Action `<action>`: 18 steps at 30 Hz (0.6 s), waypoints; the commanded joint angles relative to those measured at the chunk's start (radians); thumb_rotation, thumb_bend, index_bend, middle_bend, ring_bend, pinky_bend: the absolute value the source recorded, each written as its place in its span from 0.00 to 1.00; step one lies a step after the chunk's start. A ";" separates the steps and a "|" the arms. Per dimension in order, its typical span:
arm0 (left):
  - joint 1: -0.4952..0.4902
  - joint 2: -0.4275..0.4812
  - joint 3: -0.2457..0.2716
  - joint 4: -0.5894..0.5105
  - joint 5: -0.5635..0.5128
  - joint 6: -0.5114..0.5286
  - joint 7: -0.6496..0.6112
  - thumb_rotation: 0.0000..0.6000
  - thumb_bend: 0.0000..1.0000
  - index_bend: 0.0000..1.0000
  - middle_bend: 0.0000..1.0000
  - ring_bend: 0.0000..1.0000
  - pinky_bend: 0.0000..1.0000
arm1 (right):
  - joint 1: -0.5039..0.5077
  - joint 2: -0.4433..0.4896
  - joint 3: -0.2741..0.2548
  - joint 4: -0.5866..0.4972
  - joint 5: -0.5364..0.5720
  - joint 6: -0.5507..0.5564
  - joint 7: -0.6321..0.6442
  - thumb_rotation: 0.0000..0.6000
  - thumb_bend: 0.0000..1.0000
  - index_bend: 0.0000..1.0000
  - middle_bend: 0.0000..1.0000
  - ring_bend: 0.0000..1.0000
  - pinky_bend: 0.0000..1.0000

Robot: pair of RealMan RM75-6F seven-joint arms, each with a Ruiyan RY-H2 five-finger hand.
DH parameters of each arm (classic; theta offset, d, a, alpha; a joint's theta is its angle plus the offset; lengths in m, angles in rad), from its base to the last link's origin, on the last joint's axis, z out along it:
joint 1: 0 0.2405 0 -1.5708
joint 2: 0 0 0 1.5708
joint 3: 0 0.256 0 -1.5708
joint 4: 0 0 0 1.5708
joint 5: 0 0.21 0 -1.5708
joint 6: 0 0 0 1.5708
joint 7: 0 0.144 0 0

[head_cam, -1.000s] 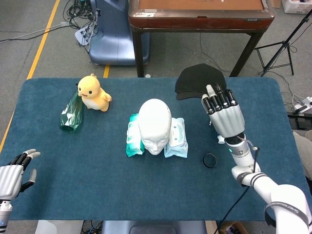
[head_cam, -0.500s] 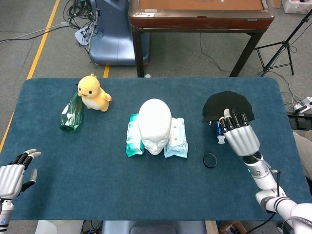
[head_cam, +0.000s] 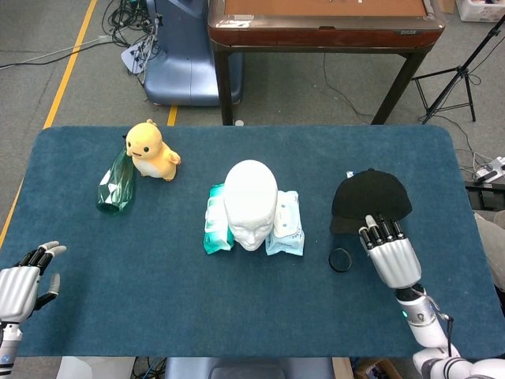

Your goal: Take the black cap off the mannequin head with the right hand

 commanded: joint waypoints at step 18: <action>0.006 0.004 0.002 -0.006 0.008 0.013 -0.007 1.00 0.47 0.25 0.21 0.25 0.47 | -0.110 0.244 -0.135 -0.537 -0.069 -0.148 0.098 1.00 0.00 0.21 0.26 0.18 0.36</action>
